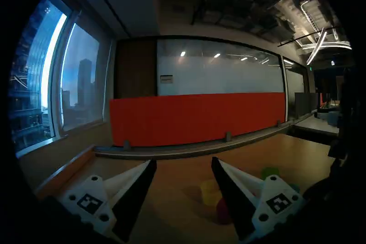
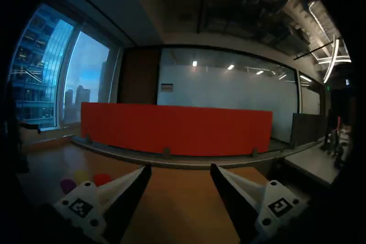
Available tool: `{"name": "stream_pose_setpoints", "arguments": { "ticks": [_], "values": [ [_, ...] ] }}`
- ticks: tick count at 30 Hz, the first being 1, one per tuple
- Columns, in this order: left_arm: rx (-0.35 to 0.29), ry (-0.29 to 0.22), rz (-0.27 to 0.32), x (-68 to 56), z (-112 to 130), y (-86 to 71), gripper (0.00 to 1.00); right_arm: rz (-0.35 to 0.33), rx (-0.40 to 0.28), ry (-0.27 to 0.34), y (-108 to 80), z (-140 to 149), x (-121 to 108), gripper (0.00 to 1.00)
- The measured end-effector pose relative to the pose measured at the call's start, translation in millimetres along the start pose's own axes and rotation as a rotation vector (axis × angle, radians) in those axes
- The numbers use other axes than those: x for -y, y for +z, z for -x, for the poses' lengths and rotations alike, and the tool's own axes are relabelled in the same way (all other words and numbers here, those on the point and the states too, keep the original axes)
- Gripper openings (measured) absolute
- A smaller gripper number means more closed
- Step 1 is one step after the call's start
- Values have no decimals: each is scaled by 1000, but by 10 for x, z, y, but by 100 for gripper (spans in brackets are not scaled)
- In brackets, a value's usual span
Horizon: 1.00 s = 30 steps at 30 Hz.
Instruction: Pour water
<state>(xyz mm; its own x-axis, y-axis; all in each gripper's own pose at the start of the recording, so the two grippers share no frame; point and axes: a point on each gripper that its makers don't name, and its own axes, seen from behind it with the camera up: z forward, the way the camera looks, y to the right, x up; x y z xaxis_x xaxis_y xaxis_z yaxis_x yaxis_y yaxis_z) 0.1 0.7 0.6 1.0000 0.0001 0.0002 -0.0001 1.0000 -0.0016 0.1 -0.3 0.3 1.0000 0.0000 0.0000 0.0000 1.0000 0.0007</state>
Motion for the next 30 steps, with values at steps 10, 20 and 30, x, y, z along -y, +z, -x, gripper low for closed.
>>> {"name": "stream_pose_setpoints", "arguments": {
  "ticks": [10,20,30],
  "values": [
    [21,23,190,-483,-85,167,88,-143,18,20,141,-111,262,100],
    [44,66,336,-795,-77,155,88,-269,56,44,192,-156,444,100],
    [70,78,446,-1053,-22,118,89,-302,82,23,212,-140,519,100]
  ]
}}
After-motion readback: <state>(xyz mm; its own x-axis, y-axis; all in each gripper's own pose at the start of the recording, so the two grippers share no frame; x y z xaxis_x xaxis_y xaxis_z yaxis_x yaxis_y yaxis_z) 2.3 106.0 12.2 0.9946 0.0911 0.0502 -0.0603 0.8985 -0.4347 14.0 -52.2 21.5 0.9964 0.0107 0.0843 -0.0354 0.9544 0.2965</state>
